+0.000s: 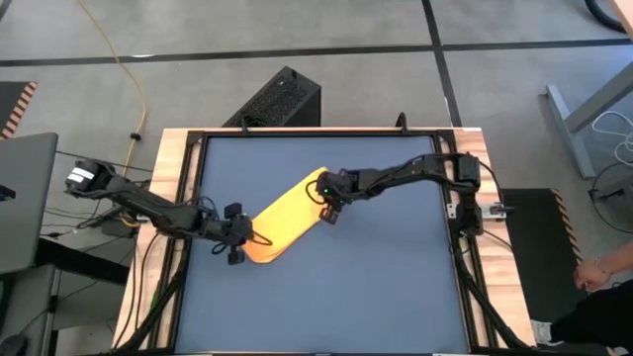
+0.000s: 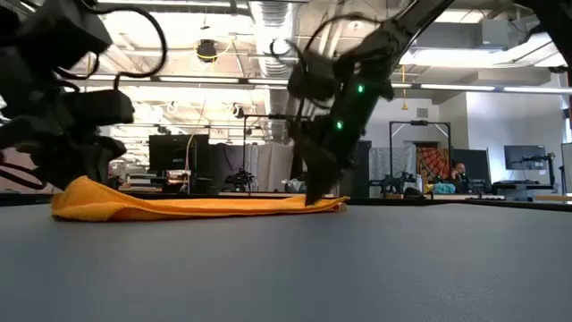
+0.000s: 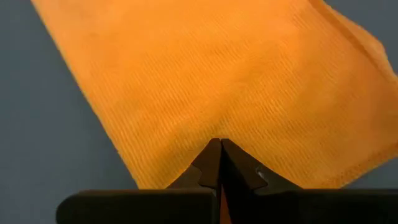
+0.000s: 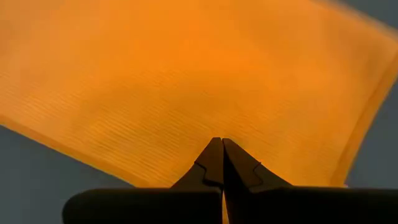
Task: Roll towel
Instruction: Fold the yellow microfiber cloth
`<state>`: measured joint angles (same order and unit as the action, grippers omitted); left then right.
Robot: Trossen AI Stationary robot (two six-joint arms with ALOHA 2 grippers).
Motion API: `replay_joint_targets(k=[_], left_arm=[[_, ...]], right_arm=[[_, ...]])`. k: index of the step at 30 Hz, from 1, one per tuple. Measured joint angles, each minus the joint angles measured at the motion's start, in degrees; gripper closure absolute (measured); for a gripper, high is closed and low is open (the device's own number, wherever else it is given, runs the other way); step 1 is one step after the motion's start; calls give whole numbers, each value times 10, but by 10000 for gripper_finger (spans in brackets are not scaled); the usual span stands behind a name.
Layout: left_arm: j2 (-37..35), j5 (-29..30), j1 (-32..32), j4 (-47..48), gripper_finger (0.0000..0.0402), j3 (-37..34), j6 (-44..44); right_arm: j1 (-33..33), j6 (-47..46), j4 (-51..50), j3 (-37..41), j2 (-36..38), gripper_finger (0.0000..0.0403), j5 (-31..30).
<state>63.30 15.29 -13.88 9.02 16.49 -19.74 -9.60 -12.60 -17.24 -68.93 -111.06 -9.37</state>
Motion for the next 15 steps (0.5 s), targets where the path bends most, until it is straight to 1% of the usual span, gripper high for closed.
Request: replay_joint_targets(k=[4,10,12,15], left_arm=[[19,11,49,-2,401,0,19],[18,82,111,23,401,18,53],[19,84,126,29,402,32,71],[18,65,130,48,401,62,95]], right_arm=[[-1,0,-3,-3,-13,385,4],[8,-9,-3,-3,-13,385,9],[9,-10,-3,-3,-12,385,6],[8,-10,-8,-8,-13,385,-1]])
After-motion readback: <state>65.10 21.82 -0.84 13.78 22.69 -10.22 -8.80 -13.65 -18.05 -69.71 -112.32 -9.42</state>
